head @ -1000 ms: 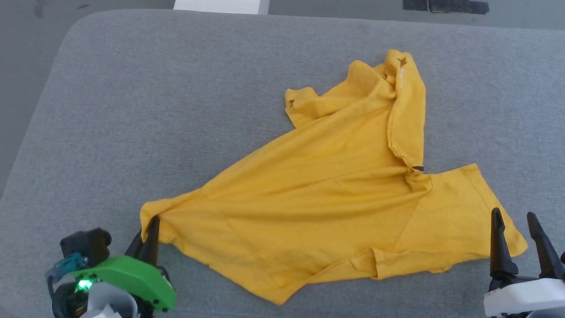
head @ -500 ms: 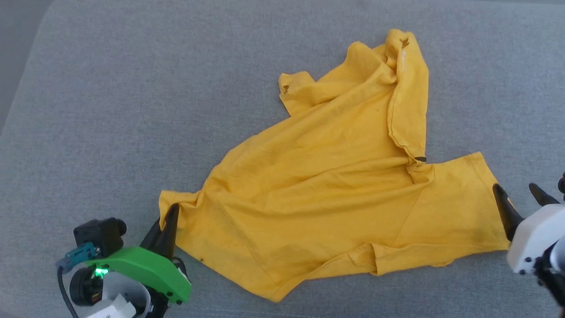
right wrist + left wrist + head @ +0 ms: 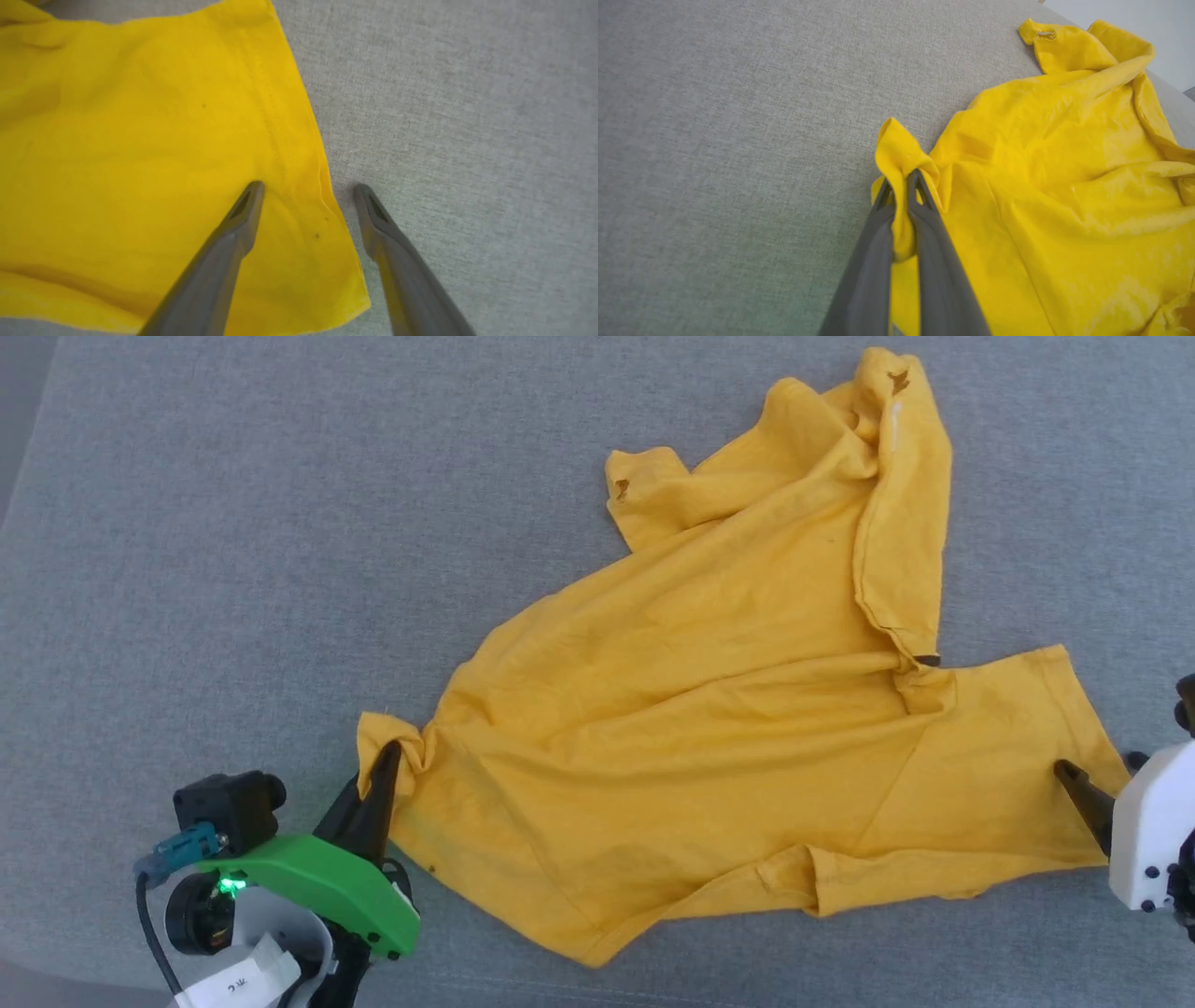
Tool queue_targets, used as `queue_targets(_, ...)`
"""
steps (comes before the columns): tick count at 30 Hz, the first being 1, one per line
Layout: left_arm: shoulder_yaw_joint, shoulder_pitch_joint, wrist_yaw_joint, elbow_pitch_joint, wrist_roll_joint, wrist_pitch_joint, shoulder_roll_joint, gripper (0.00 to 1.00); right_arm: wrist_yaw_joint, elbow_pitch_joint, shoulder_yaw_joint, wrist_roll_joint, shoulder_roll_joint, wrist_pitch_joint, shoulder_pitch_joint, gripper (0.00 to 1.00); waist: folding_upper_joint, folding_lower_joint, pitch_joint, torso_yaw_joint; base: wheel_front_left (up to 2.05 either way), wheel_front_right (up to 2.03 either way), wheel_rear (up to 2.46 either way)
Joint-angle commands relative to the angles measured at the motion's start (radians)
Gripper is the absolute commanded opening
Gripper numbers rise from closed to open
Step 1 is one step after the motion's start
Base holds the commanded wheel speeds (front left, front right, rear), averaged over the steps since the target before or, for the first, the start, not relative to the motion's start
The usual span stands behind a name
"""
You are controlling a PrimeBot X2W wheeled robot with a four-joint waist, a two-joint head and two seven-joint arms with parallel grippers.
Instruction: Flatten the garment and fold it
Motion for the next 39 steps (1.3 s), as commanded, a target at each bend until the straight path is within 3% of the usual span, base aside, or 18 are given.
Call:
queue_targets(1,0.002,-0.019,-0.006,0.003,0.004,0.002,-0.002,0.0,-0.001,0.025,0.039,0.029,0.004,0.017,0.001,1.0,0.0,0.0,0.003,0.005,0.0,0.0,0.0)
queue_targets(4,0.002,-0.019,-0.009,0.003,-0.004,0.005,-0.004,0.0,-0.001,0.031,0.096,0.081,-0.02,0.039,0.019,1.0,0.0,0.0,0.002,0.01,0.0,0.0,0.0)
queue_targets(5,0.003,-0.019,-0.01,0.003,-0.007,0.006,-0.005,0.0,-0.001,0.028,0.112,0.1,-0.026,0.044,0.024,0.66,0.0,0.0,0.002,0.01,0.0,0.0,0.0)
queue_targets(6,0.003,-0.019,-0.011,0.002,-0.009,0.007,-0.004,0.0,-0.001,0.024,0.13,0.118,-0.036,0.051,0.032,0.4,0.0,0.0,0.002,0.01,0.0,0.0,0.0)
queue_targets(8,0.006,-0.018,-0.015,0.001,-0.018,0.008,-0.006,0.0,-0.001,0.012,0.149,0.143,-0.055,0.049,0.041,0.0,0.0,0.0,0.003,0.009,0.0,0.0,0.0)
queue_targets(11,0.012,-0.018,-0.023,0.0,-0.031,0.001,-0.012,0.0,-0.001,0.004,0.14,0.134,-0.07,-0.004,0.039,0.0,0.0,0.0,0.004,0.006,0.0,0.0,0.0)
queue_targets(17,0.039,-0.017,-0.065,0.012,-0.081,-0.046,-0.052,0.0,-0.001,0.025,0.066,0.08,-0.005,-0.224,-0.011,0.0,0.0,0.0,-0.028,-0.008,0.0,0.0,0.0)
queue_targets(22,0.073,-0.018,-0.101,0.011,-0.12,-0.102,-0.087,0.0,-0.001,0.039,-0.039,0.109,0.154,-0.374,-0.059,0.0,0.0,0.0,-0.099,-0.026,0.0,0.0,0.0)
queue_targets(26,0.109,-0.036,-0.124,-0.027,-0.165,-0.12,-0.106,0.0,-0.001,0.025,-0.098,0.15,0.258,-0.415,-0.098,0.0,0.0,0.0,-0.161,-0.045,0.0,0.0,0.0)
queue_targets(32,0.139,-0.153,-0.094,-0.07,-0.156,-0.076,-0.081,0.0,-0.001,-0.003,-0.108,0.198,0.311,-0.412,-0.203,0.0,0.0,0.0,-0.237,-0.069,0.0,0.0,0.0)
queue_targets(39,0.134,-0.442,-0.025,-0.034,-0.118,0.052,-0.07,0.0,-0.001,0.026,-0.064,0.197,0.323,-0.381,-0.435,0.0,0.0,0.0,-0.301,-0.094,0.0,0.0,0.0)
